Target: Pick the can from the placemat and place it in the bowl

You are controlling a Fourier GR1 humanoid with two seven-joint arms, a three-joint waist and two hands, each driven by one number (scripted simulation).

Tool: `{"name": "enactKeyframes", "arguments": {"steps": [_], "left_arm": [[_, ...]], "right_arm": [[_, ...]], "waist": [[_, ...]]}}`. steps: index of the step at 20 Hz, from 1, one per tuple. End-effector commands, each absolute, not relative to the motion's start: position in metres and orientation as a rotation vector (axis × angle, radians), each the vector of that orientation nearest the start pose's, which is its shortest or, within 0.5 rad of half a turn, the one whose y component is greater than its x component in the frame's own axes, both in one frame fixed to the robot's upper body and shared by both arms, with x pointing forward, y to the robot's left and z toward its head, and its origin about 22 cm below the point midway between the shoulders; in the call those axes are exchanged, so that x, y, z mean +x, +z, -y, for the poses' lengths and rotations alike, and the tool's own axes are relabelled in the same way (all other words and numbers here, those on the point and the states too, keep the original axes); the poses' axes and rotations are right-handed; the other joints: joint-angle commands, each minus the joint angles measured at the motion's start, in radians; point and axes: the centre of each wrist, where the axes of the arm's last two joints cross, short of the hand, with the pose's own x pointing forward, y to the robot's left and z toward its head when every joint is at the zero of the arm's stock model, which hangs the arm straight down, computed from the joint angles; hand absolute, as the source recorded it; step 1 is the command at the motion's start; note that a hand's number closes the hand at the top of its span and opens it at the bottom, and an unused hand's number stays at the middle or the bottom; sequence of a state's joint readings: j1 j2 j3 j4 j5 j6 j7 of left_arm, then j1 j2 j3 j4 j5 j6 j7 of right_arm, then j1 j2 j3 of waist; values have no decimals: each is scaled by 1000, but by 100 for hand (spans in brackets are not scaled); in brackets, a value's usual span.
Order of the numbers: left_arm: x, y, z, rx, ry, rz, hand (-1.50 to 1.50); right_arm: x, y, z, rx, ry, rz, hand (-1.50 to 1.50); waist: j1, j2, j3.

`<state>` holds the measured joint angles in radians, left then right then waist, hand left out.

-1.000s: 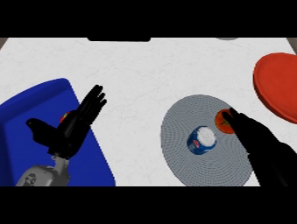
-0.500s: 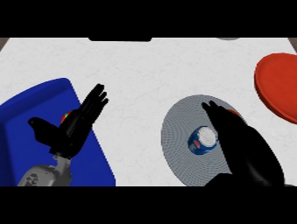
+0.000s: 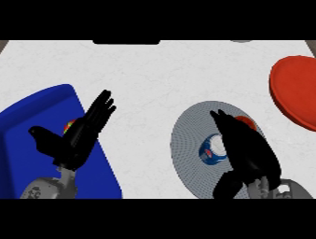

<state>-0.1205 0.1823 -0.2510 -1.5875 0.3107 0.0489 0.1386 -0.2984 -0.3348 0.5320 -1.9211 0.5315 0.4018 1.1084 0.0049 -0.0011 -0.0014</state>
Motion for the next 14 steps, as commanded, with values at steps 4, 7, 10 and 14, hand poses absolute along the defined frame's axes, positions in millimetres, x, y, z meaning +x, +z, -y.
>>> {"name": "enactKeyframes", "arguments": {"steps": [4, 7, 10, 14], "left_arm": [[262, 30, -199, -269, -140, 1483, 0], [256, 31, -200, -269, -133, 1485, 0], [261, 27, -208, -272, -133, 1483, 0], [267, 39, -211, -250, -160, 1489, 0]], "right_arm": [[214, 122, 125, -820, 1138, 797, -150], [220, 117, 109, -830, 1138, 768, -150], [237, 112, 112, -846, 1132, 779, -150], [244, 95, 116, -834, 1130, 760, -150]], "waist": [[-9, -1, 1], [-3, -2, 0], [-2, 0, 1], [-1, 0, 1]]}}
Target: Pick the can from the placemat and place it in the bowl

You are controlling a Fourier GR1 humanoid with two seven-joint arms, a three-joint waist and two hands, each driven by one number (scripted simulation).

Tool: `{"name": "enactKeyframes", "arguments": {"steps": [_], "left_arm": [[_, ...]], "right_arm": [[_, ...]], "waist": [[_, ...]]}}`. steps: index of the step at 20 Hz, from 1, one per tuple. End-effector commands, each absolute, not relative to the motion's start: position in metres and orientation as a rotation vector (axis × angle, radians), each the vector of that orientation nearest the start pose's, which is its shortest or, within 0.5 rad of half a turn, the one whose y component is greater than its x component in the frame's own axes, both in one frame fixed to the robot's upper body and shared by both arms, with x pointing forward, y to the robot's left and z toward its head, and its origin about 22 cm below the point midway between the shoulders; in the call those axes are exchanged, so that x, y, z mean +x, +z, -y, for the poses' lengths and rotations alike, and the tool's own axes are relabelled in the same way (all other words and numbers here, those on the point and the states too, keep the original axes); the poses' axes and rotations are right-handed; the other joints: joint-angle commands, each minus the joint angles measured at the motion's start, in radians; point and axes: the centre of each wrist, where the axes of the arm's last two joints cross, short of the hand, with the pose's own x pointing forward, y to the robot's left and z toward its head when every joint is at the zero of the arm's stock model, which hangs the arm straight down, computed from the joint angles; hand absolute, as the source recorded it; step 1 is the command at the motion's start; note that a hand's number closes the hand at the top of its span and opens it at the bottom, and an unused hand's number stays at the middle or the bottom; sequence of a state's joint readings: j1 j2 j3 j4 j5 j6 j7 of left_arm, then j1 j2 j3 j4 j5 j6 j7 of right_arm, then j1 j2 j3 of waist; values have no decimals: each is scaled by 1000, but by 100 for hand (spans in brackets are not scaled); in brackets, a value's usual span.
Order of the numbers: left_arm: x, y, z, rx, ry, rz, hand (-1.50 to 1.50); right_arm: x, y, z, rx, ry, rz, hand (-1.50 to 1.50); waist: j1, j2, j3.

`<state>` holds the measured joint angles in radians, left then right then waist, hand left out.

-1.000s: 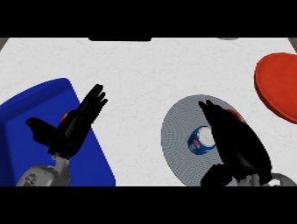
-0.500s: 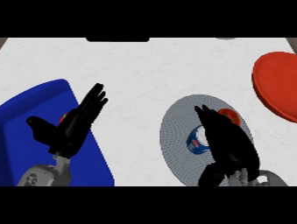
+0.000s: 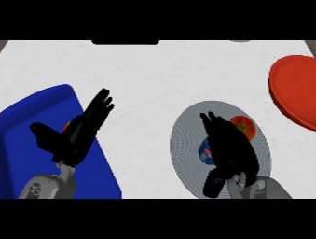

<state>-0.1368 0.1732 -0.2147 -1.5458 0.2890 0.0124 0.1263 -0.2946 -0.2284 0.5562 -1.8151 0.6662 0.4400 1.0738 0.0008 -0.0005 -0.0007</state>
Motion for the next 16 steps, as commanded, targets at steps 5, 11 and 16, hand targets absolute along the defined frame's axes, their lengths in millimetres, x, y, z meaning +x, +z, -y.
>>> {"name": "enactKeyframes", "arguments": {"steps": [5, 11, 16], "left_arm": [[259, 31, -204, -274, -143, 1488, 0], [273, 25, -209, -275, -146, 1490, 0], [258, 46, -200, -243, -140, 1484, 0]], "right_arm": [[240, 88, 108, -863, 1086, 766, -150], [259, 74, 121, -851, 1100, 771, -150], [252, 60, 136, -863, 1084, 784, -150]], "waist": [[1, -1, 0], [-1, 1, 1], [0, 0, 1]]}}
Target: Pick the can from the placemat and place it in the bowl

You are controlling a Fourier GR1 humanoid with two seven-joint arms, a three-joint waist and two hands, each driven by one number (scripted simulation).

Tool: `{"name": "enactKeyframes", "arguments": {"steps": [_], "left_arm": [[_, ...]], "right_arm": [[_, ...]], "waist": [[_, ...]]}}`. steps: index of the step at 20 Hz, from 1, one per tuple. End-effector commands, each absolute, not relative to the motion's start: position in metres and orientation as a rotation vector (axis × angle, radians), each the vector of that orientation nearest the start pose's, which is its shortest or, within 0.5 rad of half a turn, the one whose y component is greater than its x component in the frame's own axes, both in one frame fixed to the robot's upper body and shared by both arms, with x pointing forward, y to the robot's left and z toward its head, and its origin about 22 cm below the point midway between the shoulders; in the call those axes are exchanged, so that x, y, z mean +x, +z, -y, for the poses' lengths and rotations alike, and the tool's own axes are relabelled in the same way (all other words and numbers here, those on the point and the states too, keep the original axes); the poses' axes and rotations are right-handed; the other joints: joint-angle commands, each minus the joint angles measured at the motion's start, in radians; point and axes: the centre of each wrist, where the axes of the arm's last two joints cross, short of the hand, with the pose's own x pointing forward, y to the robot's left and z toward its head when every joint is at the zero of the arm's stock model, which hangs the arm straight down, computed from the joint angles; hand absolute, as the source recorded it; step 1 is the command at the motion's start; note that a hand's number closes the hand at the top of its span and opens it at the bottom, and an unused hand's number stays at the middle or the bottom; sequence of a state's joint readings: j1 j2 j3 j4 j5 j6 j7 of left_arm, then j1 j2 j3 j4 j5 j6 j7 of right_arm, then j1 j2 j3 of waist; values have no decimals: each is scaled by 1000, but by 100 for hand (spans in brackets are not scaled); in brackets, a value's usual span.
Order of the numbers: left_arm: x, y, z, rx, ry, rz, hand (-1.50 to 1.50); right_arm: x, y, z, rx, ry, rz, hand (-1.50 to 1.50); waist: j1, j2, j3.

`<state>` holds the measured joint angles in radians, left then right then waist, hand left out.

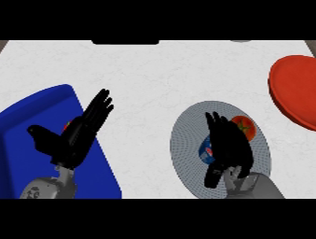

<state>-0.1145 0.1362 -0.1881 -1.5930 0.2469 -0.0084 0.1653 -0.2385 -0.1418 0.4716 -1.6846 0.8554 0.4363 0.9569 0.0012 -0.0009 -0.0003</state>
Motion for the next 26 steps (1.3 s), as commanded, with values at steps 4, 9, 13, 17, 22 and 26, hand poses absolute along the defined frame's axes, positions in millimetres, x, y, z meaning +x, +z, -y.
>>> {"name": "enactKeyframes", "arguments": {"steps": [4, 9, 13, 17, 22, 26], "left_arm": [[265, 39, -210, -270, -139, 1476, 0], [268, 28, -204, -270, -138, 1488, 0], [267, 27, -222, -243, -131, 1477, 0], [278, 24, -209, -285, -118, 1485, 0], [275, 25, -188, -281, -133, 1473, 0], [248, 8, -213, -263, -113, 1483, 0]], "right_arm": [[243, 52, 131, -841, 1059, 821, 150], [253, 41, 126, -860, 1147, 898, 150], [261, 41, 117, -850, 1163, 928, 150], [256, 47, 125, -877, 1195, 926, 150], [242, 54, 109, -970, 1188, 943, 150], [224, 40, 177, -983, 1278, 953, 150]], "waist": [[-2, 0, 0], [0, 1, 0], [2, 1, 0], [-2, 1, 0], [-3, 0, 0], [-6, -1, 0]]}}
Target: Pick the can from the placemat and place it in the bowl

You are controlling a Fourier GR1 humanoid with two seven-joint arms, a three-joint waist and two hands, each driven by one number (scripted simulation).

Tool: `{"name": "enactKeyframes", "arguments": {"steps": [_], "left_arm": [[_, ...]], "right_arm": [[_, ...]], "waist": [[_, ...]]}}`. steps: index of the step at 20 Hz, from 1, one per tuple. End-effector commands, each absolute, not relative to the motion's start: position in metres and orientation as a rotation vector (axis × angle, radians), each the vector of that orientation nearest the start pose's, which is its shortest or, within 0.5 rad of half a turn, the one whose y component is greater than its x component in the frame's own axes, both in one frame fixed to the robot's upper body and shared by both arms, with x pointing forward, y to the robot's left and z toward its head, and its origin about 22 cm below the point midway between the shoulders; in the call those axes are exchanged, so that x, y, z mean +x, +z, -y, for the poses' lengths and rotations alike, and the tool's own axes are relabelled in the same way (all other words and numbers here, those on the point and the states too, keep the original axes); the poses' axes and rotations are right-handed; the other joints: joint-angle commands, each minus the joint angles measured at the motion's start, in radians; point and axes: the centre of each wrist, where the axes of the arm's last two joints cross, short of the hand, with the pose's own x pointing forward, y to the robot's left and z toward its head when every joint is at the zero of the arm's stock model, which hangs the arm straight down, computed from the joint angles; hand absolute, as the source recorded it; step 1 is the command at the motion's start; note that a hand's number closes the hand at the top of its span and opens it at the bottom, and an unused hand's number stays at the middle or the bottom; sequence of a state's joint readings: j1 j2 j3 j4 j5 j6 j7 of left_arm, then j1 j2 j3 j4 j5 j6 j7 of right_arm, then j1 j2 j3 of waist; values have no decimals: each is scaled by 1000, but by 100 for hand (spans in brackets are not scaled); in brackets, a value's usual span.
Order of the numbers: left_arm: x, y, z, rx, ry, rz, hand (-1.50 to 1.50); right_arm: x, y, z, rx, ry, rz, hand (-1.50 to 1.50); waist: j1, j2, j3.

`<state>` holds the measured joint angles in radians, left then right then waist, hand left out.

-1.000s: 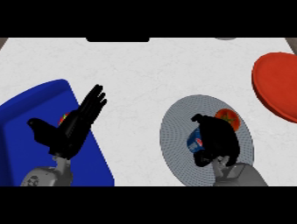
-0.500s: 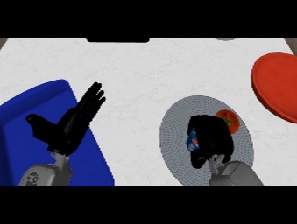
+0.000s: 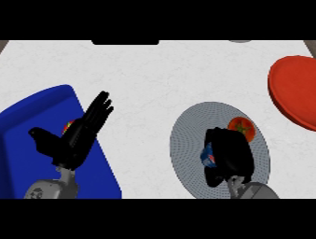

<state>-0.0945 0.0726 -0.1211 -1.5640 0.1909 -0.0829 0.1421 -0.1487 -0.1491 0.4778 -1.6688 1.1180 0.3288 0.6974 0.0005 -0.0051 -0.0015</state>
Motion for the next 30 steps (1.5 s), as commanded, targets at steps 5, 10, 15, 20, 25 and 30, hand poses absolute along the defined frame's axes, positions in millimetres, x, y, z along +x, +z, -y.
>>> {"name": "enactKeyframes", "arguments": {"steps": [5, 10, 15, 20, 25, 30], "left_arm": [[265, 20, -211, -262, -97, 1468, 0], [255, 30, -194, -260, -119, 1478, 0], [264, 31, -188, -246, -119, 1489, 0], [260, 30, -207, -264, -133, 1480, 0], [257, 22, -222, -276, -135, 1477, 0], [260, 31, -205, -286, -127, 1484, 0]], "right_arm": [[197, 39, 245, -1007, 1316, 1020, 150], [181, 100, 256, -1011, 1199, 1192, 150], [164, 154, 249, -1138, 1050, 1331, 150], [143, 209, 254, -1225, 961, 1377, 150], [167, 218, 264, -1212, 892, 1398, 150], [206, 242, 298, -1225, 804, 1444, 150]], "waist": [[-14, 3, 2], [-12, 0, 2], [-13, 1, 1], [-6, 2, 1], [0, 3, 1], [5, 5, 1]]}}
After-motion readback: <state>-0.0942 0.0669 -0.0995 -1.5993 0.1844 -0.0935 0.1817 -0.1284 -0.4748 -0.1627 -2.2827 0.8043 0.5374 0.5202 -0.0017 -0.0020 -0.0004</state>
